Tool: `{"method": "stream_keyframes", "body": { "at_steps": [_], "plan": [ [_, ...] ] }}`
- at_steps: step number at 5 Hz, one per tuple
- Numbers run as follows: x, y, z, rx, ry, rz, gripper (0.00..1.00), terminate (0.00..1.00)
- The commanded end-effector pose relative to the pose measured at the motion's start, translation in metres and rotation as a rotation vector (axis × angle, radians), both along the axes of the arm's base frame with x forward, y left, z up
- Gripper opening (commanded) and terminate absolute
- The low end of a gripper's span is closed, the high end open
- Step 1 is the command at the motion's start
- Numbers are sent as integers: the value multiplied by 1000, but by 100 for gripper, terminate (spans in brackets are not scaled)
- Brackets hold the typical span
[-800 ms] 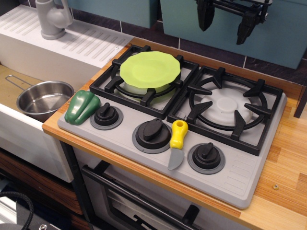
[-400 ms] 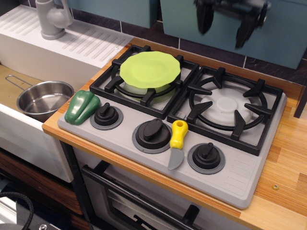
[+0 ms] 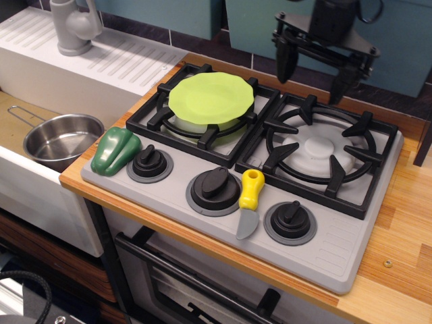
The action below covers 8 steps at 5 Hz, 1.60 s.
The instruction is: End effector reaching knife
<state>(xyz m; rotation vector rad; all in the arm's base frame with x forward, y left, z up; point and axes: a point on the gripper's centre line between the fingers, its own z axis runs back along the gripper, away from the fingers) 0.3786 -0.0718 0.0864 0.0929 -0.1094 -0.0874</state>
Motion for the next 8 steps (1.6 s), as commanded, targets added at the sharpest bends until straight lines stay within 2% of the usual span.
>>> {"method": "stream_keyframes", "body": {
  "at_steps": [1, 3, 8],
  "plan": [
    [-30, -8, 30, 5, -102, 0, 100, 0],
    [-56, -1, 16, 10, -105, -5, 100, 0],
    [-77, 6, -40, -49, -186, -11, 100, 0]
  ]
}}
